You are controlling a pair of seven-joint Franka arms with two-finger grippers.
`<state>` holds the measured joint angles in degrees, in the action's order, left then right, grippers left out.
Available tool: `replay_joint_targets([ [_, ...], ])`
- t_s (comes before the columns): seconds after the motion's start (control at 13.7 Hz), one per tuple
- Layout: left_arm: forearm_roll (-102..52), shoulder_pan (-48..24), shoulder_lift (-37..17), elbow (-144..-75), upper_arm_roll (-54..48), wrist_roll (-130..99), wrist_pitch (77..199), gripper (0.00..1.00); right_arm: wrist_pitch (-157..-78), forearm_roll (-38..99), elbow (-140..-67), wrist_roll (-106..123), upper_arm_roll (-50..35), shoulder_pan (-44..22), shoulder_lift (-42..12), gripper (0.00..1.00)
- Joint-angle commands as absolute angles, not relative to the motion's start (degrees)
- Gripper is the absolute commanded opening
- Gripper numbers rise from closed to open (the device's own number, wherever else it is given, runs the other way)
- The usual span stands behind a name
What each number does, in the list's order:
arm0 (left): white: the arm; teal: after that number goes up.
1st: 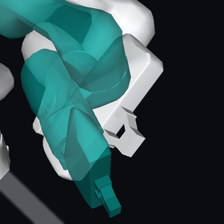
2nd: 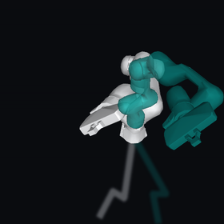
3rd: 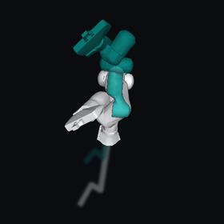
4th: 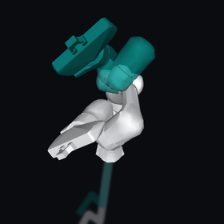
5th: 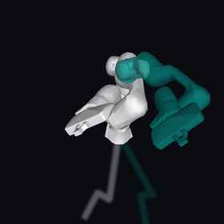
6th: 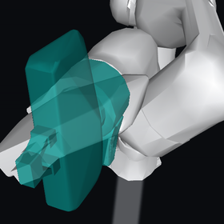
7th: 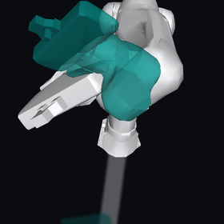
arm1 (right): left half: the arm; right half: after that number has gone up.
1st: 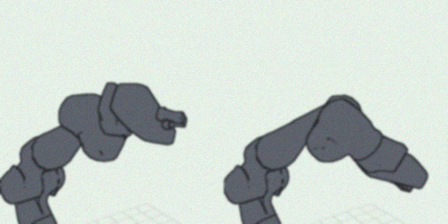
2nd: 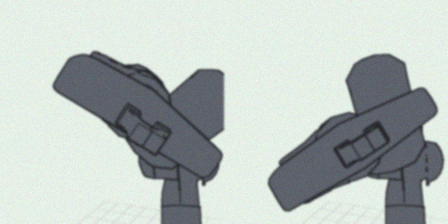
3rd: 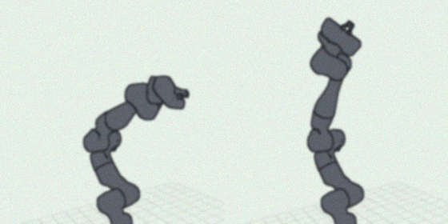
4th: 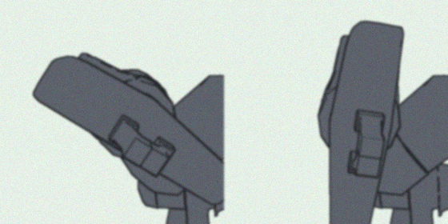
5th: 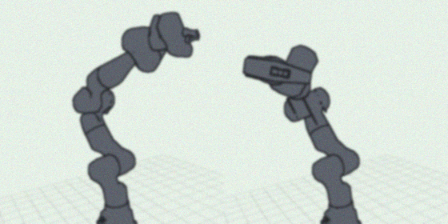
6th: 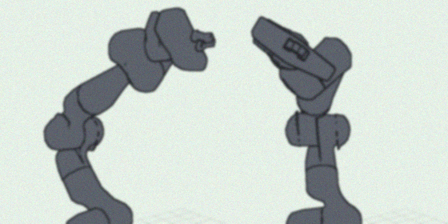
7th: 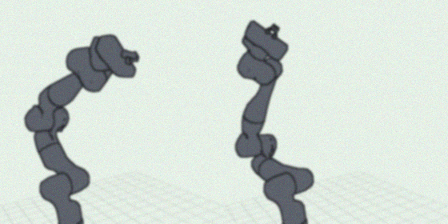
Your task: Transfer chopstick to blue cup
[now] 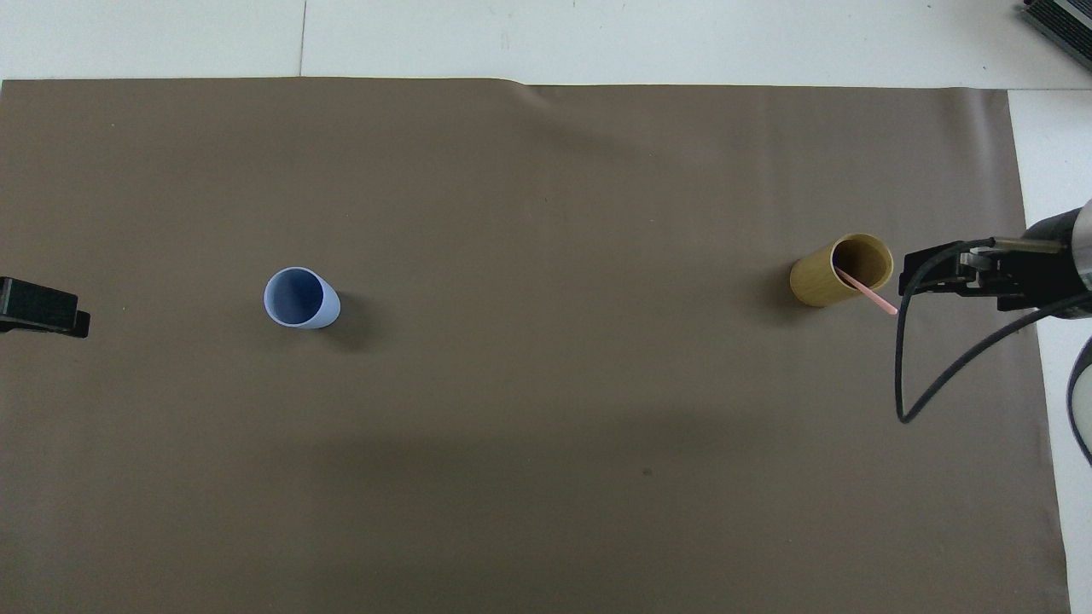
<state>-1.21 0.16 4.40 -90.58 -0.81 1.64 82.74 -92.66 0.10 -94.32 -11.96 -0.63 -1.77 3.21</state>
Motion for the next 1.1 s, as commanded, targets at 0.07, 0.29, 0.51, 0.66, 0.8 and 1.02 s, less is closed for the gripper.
replay_joint_targets([
  [0.07, -0.26, -0.17, 5.97, -92.46, -0.26, 1.67, 83.94, 1.00, -91.85, 1.58, -93.25, -12.66, -0.79, -1.14, 2.72, 1.00],
  [0.29, -0.44, -0.70, 5.98, -92.55, -0.26, 1.67, 84.02, 1.00, -91.85, 1.50, -93.34, -12.66, -0.79, -1.14, 2.72, 1.00],
  [0.51, -0.53, -0.70, 5.98, -92.64, -0.26, 1.49, 84.64, 1.00, -91.93, 1.58, -93.25, -12.66, -0.79, -1.14, 2.72, 1.00],
  [0.66, -0.61, -0.62, 5.98, -92.64, -0.35, 1.67, 85.08, 1.00, -91.85, 1.58, -93.25, -12.66, -0.79, -1.14, 2.72, 1.00],
  [0.8, -0.53, -0.79, 5.98, -92.64, -0.26, 1.41, 85.43, 1.00, -91.93, 1.58, -93.25, -12.66, -0.79, -1.14, 2.72, 1.00],
  [1.02, -0.70, -0.70, 5.98, -92.72, -0.35, 1.76, 85.60, 1.00, -91.85, 1.58, -93.25, -12.66, -0.79, -1.14, 2.72, 1.00],
])
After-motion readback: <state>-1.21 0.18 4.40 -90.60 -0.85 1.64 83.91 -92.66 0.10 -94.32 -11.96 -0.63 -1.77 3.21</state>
